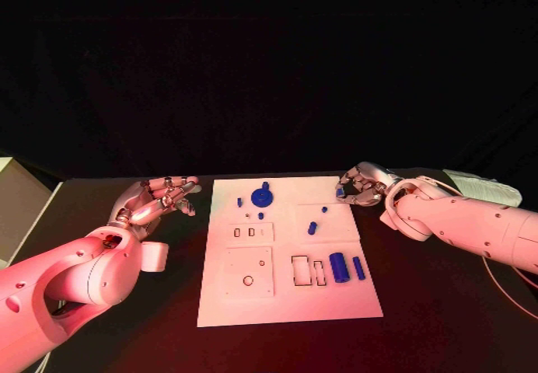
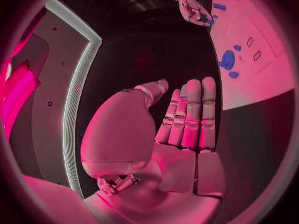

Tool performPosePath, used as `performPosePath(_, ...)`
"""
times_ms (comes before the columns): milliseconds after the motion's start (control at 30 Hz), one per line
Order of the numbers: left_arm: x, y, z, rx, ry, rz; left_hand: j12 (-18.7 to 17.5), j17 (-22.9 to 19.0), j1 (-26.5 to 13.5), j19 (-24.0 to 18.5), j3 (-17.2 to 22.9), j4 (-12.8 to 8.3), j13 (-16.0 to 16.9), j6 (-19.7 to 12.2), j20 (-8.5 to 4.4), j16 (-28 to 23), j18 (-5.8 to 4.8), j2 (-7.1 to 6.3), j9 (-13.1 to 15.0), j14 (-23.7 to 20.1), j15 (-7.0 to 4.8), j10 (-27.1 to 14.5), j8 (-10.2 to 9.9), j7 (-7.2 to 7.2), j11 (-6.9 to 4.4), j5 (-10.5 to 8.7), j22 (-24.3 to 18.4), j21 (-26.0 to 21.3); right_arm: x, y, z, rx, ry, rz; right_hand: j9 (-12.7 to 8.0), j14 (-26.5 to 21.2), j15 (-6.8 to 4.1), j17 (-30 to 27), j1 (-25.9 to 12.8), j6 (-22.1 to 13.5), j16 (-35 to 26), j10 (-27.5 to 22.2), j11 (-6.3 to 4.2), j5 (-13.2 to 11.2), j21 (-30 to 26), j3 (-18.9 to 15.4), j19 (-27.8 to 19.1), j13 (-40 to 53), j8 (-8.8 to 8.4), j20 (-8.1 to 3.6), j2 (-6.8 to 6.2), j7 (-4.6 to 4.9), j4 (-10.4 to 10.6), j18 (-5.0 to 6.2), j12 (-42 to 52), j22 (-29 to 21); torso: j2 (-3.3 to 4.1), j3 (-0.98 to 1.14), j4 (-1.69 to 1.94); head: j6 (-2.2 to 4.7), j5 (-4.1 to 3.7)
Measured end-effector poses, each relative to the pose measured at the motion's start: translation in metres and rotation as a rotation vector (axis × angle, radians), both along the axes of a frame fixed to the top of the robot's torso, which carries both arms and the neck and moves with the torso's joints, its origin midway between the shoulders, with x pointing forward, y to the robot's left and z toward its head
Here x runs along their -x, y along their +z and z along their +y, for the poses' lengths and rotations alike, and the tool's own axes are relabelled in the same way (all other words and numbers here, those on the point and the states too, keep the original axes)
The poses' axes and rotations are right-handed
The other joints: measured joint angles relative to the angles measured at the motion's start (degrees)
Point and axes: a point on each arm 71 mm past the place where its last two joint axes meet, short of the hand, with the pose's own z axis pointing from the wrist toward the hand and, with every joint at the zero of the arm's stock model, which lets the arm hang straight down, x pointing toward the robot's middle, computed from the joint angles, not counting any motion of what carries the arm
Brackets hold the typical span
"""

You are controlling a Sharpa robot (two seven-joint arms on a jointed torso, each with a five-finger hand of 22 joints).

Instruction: Assemble the parts on the task board

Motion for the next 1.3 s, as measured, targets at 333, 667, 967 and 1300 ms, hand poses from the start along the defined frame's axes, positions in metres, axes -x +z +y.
performPosePath(333,0.0,0.0,0.001,-0.001,0.0,0.0,0.0,-0.03,0.0,0.0,0.0,0.0,0.0,0.0,0.0,0.21,0.0,0.0,0.01,0.0,0.0,0.0,0.0,0.0,0.0,0.0,0.02,0.0,0.001,0.005,0.005,-0.01,-0.01,-0.061,0.0,-0.04,-0.36,0.0,-0.37,0.01,0.0,-0.01,-0.38,-0.15,0.0,-0.02,-0.13,-0.01,0.07,-0.28,0.49,-0.02,-0.02,0.0,0.0,-0.01,0.0,-0.03,0.0,0.06,0.24)
performPosePath(667,0.001,0.0,0.001,-0.007,0.0,0.003,1.24,-0.26,-0.32,-0.51,0.15,-0.15,0.6,-0.27,-0.11,0.72,-0.01,0.29,0.14,-0.21,-0.21,1.08,0.0,-0.28,-0.42,0.0,0.33,0.44,0.008,0.022,0.028,-0.036,0.023,-0.114,0.0,-0.04,-0.36,0.04,-0.37,0.02,0.0,-0.01,-0.38,-0.27,0.0,-0.08,-0.13,-0.01,0.12,-0.28,0.5,-0.04,-0.09,-0.01,0.0,-0.01,-0.08,-0.05,-0.08,0.09,0.48)
performPosePath(967,-0.001,-0.003,-0.001,-0.039,-0.006,0.026,19.77,4.92,-0.8,-0.4,-3.77,-1.34,12.36,-2.09,-0.84,9.12,-0.01,0.94,2.29,2.94,-1.48,-1.63,5.73,-1.3,-1.78,0.0,2.23,4.64,0.019,0.042,0.077,-0.049,0.075,-0.118,0.0,-0.04,-0.36,0.04,-0.37,0.0,0.0,-0.01,-0.38,-0.37,0.0,0.08,-0.13,-0.02,0.17,-0.27,0.47,-0.06,-0.25,0.0,0.0,-0.02,-0.4,-0.1,-0.2,0.37,0.76)
performPosePath(1300,-0.003,-0.008,-0.005,-0.082,-0.007,0.066,44.57,18.26,-0.91,1.92,-3.15,0.03,26.21,-6.08,-1.63,18.76,-0.01,1.21,5.89,10.29,-2.08,-9.42,16.89,-2.07,-2.66,0.0,6.84,10.08,0.035,0.042,0.149,-0.046,0.132,-0.071,0.0,-0.04,-0.36,0.03,-0.36,-0.21,0.0,-0.01,-0.38,-0.48,0.0,0.31,0.08,-0.03,0.19,-0.48,0.45,-0.28,-0.49,-0.01,0.0,-0.02,-1.15,-0.57,-0.2,-0.55,1.39)
